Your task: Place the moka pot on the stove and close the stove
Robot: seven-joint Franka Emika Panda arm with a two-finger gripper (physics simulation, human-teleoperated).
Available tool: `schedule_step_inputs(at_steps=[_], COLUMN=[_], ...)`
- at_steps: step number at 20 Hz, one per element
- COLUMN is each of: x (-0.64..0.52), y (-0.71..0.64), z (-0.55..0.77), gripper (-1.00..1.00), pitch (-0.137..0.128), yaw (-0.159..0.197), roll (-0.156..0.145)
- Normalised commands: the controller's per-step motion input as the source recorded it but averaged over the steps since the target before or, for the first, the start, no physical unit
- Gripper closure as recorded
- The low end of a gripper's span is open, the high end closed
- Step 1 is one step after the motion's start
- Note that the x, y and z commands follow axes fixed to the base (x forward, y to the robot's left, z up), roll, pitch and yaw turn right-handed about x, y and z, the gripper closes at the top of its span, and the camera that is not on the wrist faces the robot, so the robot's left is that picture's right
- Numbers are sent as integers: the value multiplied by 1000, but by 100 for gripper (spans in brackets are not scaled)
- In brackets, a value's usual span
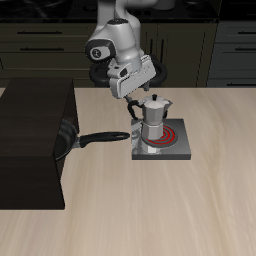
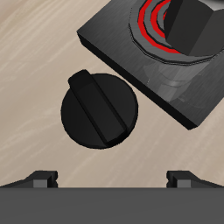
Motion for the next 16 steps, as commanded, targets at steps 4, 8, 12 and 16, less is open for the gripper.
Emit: schedule_step_inputs(at_steps=[4, 8, 12, 16], x=[143, 138, 9, 96], y=[-70, 12, 53, 63], z=[241, 60, 122, 3], gripper=[-100, -100, -100, -100], pitch=[-73, 11, -18, 3], yaw=[-61, -50, 11, 19], roll=[-54, 11, 2, 7])
